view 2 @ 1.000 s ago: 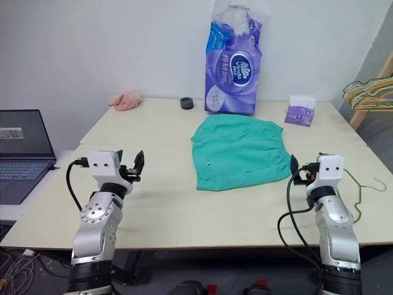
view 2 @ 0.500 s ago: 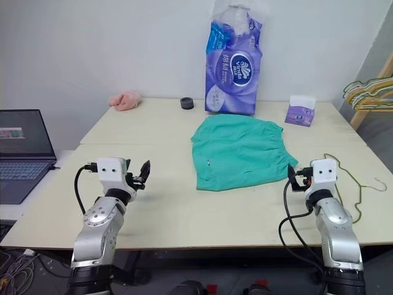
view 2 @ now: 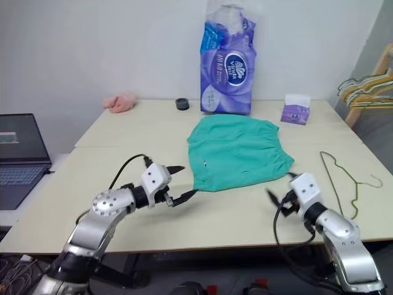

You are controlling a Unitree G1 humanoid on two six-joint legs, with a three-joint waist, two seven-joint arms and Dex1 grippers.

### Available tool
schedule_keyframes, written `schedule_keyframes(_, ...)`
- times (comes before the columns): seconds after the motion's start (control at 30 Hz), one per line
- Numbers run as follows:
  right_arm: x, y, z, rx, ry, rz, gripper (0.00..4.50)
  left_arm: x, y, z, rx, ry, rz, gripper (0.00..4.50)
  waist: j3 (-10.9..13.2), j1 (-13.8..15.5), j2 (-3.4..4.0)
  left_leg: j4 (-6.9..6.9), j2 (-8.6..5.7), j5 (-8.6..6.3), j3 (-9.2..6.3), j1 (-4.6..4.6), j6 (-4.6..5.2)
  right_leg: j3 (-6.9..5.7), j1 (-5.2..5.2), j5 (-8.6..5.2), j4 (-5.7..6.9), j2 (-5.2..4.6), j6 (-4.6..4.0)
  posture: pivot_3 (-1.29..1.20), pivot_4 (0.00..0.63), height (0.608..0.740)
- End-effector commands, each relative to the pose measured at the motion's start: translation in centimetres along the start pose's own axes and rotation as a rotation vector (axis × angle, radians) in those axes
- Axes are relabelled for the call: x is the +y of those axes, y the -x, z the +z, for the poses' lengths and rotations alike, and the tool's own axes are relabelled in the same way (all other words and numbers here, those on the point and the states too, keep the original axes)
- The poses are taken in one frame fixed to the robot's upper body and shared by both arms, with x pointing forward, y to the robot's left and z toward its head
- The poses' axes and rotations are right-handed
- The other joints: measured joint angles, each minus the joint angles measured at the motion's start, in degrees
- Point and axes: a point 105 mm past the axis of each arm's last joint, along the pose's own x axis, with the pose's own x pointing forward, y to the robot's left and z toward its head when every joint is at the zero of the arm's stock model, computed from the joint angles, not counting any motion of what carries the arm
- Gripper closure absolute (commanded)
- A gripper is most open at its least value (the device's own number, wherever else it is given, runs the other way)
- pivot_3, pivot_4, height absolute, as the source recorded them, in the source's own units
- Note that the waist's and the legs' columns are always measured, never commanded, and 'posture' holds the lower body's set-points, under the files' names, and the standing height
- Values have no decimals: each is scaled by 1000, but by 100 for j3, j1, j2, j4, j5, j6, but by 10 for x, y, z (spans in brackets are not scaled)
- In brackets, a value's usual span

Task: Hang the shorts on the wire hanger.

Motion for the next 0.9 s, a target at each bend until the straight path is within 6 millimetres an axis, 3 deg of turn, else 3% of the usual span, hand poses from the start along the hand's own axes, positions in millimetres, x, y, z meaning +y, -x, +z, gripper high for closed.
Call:
schedule_keyframes(0.03,21,6,12,-3,47,148,0,3,-9,-5,32,-72,-53,12,-5,-75,8,0,0,-3,0,0,2,1,0,1,0,0,2,-13,4,740)
schedule_keyframes(0.23,43,11,12,37,111,271,0,0,-37,-30,153,-141,-163,12,-4,-156,6,4,-2,-16,1,-1,7,1,-1,-8,2,-1,12,-39,10,740)
schedule_keyframes(0.53,30,10,18,30,157,228,0,15,-58,-59,285,-167,-117,12,-3,-215,-2,11,-5,-18,-2,-2,9,1,1,-15,1,-5,37,-59,6,740)
schedule_keyframes(0.63,22,9,18,38,186,208,0,15,-60,-66,311,-179,-120,605,-7,-225,-2,11,-7,-19,-2,-1,9,3,2,-11,2,-7,33,-63,4,740)
schedule_keyframes(0.9,-8,7,13,78,285,155,0,18,-57,-75,333,-196,-131,3055,-18,-246,-6,11,-7,-19,2,3,10,1,5,-6,2,-8,30,-65,1,740)
